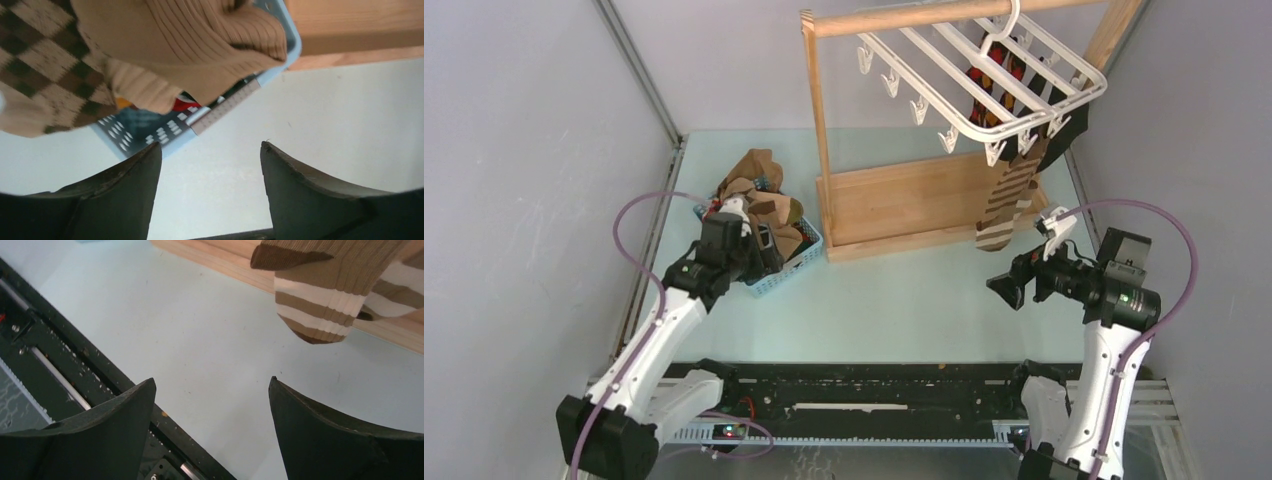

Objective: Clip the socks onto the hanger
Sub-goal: Pick up the sock from the bin.

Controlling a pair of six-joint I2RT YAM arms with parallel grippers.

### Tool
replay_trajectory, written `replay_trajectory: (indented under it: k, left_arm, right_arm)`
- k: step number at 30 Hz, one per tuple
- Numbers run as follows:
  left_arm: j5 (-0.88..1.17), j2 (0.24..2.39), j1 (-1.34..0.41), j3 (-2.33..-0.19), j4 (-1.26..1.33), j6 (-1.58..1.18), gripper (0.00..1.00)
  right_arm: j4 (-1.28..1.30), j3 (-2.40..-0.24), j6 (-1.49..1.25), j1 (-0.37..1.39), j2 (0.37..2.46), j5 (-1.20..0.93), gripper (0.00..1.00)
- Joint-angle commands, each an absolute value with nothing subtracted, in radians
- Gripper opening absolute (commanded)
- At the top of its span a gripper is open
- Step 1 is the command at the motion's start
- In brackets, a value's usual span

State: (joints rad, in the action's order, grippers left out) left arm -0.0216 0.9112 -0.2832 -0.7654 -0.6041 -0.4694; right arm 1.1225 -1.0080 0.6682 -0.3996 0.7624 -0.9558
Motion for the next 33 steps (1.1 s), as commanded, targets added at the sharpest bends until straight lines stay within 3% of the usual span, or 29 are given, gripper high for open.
replay_trajectory:
  k: [1, 7, 13, 18, 25, 33]
  left_arm:
    - [-0.146, 0.993, -0.246, -0.95, -0.645, -0.387, 0.73]
    - [-0.111, 1.099, -0.139, -1.103, -0.657, -0.611, 0.73]
    - [-0.23, 1.182, -0.139, -1.209, -0.749, -0.855, 0.67]
    - [-0.265, 1.282, -0.138, -1.268, -0.802, -0.902, 0.62]
    - [-0.243, 1.374, -0.138, -1.253, -0.779, -0.946, 0.66]
    - [-0.249, 1.452, -0.138, -1.257, -0.746, -0.953, 0.63]
  right_arm:
    - [1.142, -1.031, 0.763, -0.332, 0.781, -0.931, 0.91]
    - [1.125, -1.029, 0.779, -0.261, 0.789, -0.904, 0.91]
    - [1.082, -1.029, 0.748, -0.229, 0.805, -0.912, 0.91]
    - [1.06, -1.029, 0.73, -0.205, 0.828, -0.924, 0.91]
    - [1.016, -1.019, 0.699, -0.183, 0.853, -0.931, 0.91]
    - [1.019, -1.011, 0.699, -0.178, 0.852, -0.93, 0.91]
